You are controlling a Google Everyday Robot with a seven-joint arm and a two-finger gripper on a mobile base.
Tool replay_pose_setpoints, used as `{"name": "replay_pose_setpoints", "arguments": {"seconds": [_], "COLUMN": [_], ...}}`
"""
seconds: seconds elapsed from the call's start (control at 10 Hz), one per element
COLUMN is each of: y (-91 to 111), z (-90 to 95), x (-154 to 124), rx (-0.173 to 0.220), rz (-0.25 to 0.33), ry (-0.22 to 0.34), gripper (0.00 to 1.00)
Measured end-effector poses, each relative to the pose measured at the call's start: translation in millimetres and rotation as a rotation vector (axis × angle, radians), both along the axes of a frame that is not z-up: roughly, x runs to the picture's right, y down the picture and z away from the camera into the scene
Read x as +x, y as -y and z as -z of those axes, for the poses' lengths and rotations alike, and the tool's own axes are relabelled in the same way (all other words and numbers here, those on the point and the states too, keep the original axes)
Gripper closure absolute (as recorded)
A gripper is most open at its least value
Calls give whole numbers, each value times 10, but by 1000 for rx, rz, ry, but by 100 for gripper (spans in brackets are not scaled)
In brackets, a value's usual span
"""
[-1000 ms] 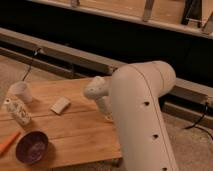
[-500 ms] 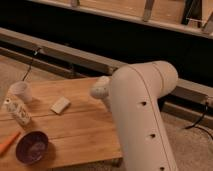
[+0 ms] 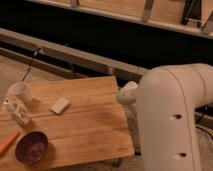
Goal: Push the eraser across the table
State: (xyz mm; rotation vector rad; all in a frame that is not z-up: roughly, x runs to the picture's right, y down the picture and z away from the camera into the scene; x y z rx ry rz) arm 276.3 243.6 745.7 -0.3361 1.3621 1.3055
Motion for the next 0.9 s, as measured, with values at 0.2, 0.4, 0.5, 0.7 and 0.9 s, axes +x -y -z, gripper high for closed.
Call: {"name": "replay_pose_setpoints", "arguments": {"seconds": [0.2, 0.4, 0.5, 0.7, 0.9], "y": [176, 804, 924, 927, 927], "z": [-56, -289, -308, -312, -311], "x": [-103, -726, -828, -835, -831], "rx": [120, 311, 344, 345, 345], "rz": [-105, -193, -206, -206, -206], "ry": [28, 178, 205, 207, 207], "gripper": [78, 60, 60, 60, 60]}}
